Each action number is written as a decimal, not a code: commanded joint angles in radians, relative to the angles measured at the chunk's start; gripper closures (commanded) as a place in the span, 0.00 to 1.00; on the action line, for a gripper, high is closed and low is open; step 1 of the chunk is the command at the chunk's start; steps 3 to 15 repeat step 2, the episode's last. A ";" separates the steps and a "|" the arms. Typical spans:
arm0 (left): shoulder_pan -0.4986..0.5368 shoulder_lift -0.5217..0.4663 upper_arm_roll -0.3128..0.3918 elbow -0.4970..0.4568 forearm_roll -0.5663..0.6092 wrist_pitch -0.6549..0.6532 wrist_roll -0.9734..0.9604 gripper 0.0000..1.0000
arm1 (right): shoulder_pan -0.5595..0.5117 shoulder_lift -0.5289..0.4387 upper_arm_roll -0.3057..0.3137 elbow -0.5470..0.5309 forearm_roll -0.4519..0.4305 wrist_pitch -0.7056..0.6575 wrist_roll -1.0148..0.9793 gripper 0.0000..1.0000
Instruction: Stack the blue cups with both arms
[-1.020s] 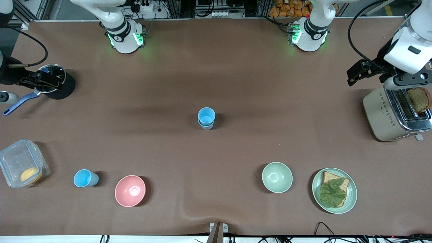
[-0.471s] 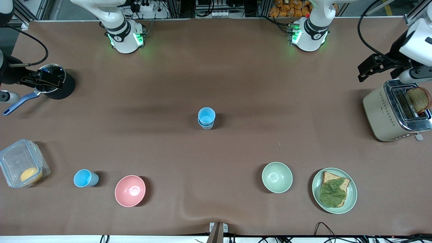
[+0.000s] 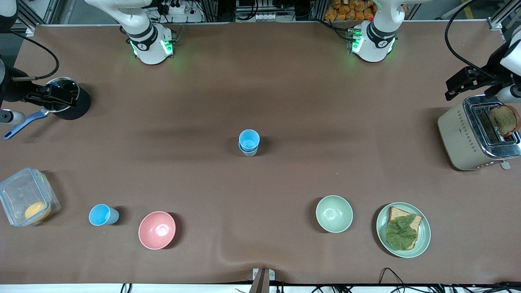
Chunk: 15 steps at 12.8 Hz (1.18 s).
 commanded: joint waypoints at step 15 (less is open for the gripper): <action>0.000 0.003 -0.003 0.013 -0.011 0.010 0.010 0.00 | -0.017 -0.001 0.014 0.009 -0.007 -0.008 0.003 0.00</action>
